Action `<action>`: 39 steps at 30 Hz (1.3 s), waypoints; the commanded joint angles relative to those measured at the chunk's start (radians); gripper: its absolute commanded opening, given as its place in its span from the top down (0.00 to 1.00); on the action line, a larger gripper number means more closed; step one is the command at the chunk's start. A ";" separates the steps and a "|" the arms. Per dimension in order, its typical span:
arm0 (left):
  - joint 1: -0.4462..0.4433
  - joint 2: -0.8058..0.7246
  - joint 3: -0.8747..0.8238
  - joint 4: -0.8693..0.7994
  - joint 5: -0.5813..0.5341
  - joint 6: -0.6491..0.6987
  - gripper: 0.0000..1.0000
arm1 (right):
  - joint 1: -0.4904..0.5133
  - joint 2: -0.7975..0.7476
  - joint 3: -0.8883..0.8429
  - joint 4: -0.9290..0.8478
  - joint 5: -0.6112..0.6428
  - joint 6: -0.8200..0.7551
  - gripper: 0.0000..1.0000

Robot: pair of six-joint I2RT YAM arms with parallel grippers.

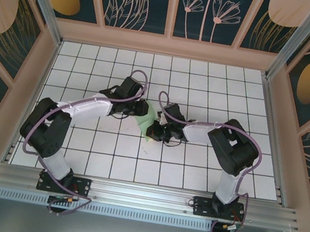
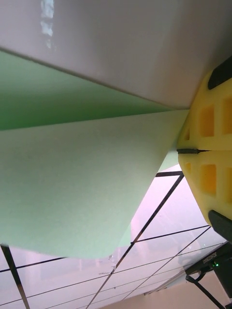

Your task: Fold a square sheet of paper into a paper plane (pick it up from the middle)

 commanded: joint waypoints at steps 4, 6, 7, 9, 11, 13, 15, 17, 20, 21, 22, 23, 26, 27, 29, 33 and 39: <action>0.003 0.003 -0.119 0.140 0.178 -0.117 0.90 | 0.013 0.060 -0.014 -0.062 0.058 0.013 0.92; 0.003 0.016 -0.128 0.152 0.206 -0.131 0.92 | 0.013 0.060 -0.015 -0.059 0.060 0.016 0.92; 0.003 0.022 -0.134 0.160 0.214 -0.138 0.93 | 0.013 0.062 -0.015 -0.058 0.061 0.015 0.92; 0.003 0.040 -0.150 0.183 0.236 -0.147 0.92 | 0.013 0.063 -0.014 -0.057 0.060 0.018 0.92; 0.003 0.072 -0.154 0.206 0.250 -0.152 0.92 | 0.013 0.060 -0.013 -0.057 0.060 0.021 0.92; 0.003 0.094 -0.160 0.233 0.257 -0.158 0.91 | 0.013 0.060 -0.010 -0.059 0.060 0.020 0.92; 0.003 0.124 -0.150 0.241 0.247 -0.152 0.91 | 0.013 0.059 -0.009 -0.062 0.061 0.019 0.91; 0.004 0.149 -0.142 0.239 0.221 -0.137 0.91 | 0.013 0.054 -0.009 -0.065 0.063 0.019 0.91; 0.003 0.176 -0.145 0.264 0.186 -0.125 0.91 | 0.013 0.046 -0.009 -0.068 0.062 0.017 0.91; 0.003 0.187 -0.140 0.265 0.183 -0.115 0.90 | 0.012 0.045 -0.007 -0.065 0.061 0.014 0.91; 0.003 0.201 -0.136 0.266 0.182 -0.108 0.90 | 0.012 0.043 -0.005 -0.066 0.057 0.010 0.91; 0.003 0.212 -0.132 0.263 0.170 -0.101 0.90 | 0.012 0.037 -0.005 -0.063 0.054 0.008 0.91; 0.003 0.233 -0.132 0.262 0.157 -0.075 0.90 | 0.009 0.019 -0.005 -0.060 0.046 0.008 0.91; 0.004 0.235 -0.134 0.260 0.149 -0.067 0.90 | 0.006 0.012 -0.005 -0.057 0.037 0.011 0.91; 0.003 0.238 -0.141 0.261 0.146 -0.052 0.90 | -0.002 -0.015 -0.010 -0.030 0.018 0.014 0.90; 0.004 0.241 -0.142 0.240 0.141 -0.015 0.90 | -0.034 -0.087 -0.002 -0.009 0.004 0.017 0.89; 0.003 0.242 -0.130 0.236 0.144 0.006 0.90 | -0.096 -0.102 0.032 -0.056 0.020 -0.006 0.92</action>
